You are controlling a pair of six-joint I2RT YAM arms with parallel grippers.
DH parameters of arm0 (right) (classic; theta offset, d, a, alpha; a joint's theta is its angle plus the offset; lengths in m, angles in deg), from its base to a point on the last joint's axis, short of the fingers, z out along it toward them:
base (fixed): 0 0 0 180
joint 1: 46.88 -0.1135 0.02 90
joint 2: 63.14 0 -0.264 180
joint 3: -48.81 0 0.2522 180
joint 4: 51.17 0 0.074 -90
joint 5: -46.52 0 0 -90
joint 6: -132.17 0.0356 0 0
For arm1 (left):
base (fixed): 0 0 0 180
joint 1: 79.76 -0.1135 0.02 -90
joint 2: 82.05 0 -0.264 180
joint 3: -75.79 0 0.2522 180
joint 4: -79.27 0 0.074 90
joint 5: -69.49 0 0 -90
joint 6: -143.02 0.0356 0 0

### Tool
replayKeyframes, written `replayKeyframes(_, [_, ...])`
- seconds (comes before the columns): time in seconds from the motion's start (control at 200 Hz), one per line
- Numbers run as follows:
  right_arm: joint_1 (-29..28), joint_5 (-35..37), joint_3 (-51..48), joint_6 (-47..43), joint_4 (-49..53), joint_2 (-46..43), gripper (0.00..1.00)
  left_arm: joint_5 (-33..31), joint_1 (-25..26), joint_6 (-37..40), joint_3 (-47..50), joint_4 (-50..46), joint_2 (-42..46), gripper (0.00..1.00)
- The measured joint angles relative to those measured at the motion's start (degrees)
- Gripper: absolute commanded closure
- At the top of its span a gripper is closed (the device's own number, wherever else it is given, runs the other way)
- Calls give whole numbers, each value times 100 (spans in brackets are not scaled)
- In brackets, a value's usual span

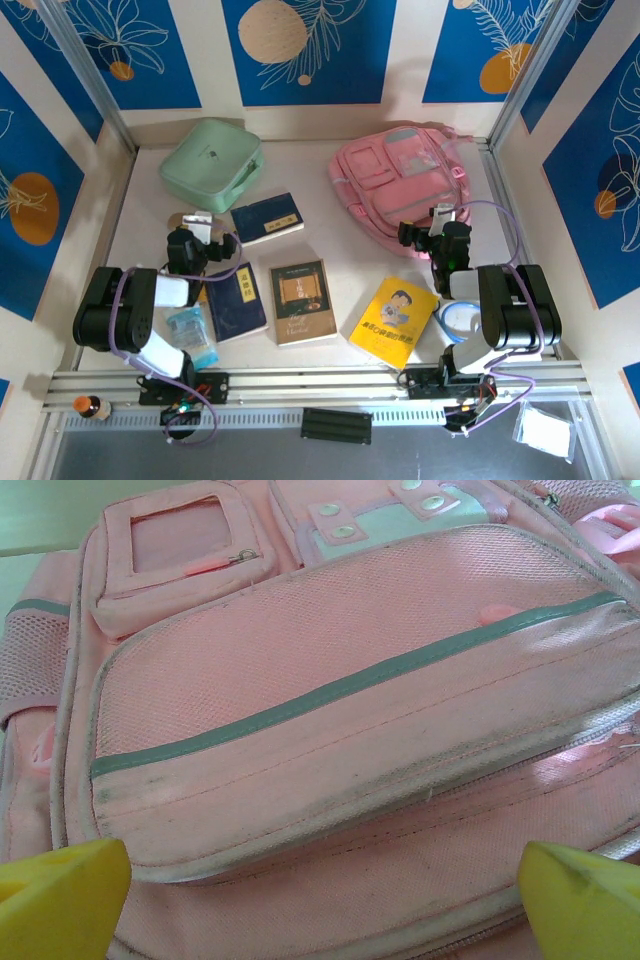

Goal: Pack books, pencil case, and school supplies into a backpack

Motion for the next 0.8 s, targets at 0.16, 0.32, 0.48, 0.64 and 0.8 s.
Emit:
replayKeyframes(0.16, [0, 0, 0, 0, 0, 0, 1, 0, 0, 0, 0, 0, 0, 0])
replayKeyframes(0.32, [0, 0, 0, 0, -2, 0, 1, 0, 0, 0, 0, 0, 0, 0])
replayKeyframes(0.48, [-79, 57, 42, -55, 365, -214, 1, -33, 0, -4, 136, 247, 28, 0])
replayKeyframes(0.64, [-275, 350, 634, 4, 1613, -1095, 1, -468, 0, -96, 389, -199, 931, 0])
replayKeyframes(0.8, [-278, 573, 1738, 632, 2946, -1532, 1, -881, 0, -514, -37, -1414, 2326, 0])
